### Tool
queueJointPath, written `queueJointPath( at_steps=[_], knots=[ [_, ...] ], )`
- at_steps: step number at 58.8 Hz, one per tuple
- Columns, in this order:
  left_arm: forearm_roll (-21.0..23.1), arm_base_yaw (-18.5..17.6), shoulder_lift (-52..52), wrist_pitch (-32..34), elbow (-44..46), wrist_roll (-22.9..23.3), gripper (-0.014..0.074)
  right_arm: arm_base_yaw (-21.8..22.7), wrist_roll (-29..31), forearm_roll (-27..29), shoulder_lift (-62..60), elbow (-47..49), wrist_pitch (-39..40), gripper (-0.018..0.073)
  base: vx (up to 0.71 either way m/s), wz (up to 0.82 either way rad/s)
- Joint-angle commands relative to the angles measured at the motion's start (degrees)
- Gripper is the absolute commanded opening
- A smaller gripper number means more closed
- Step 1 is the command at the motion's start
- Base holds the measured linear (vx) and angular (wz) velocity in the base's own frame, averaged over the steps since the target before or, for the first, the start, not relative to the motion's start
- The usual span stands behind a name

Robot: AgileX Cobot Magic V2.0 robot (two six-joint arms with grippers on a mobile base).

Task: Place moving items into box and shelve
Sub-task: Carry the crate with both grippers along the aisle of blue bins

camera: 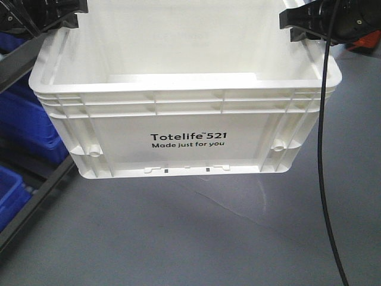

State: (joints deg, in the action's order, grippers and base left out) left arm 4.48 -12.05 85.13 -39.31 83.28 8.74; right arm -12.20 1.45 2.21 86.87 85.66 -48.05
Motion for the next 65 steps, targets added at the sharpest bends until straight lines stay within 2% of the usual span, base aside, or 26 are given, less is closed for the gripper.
queueJointPath(
  at_steps=[1, 65],
  knots=[
    [3.08, -0.82, -3.28, 8.36, 3.14, -0.88, -0.0013, -0.45, 0.88, 2.72, -3.09, 2.9, 8.11, -0.0013, 0.14, 0.49],
    [3.08, -0.82, -3.28, 8.36, 3.14, -0.88, -0.0013, -0.45, 0.88, 2.72, -3.09, 2.9, 7.75, -0.0013, 0.01, 0.44]
  ],
)
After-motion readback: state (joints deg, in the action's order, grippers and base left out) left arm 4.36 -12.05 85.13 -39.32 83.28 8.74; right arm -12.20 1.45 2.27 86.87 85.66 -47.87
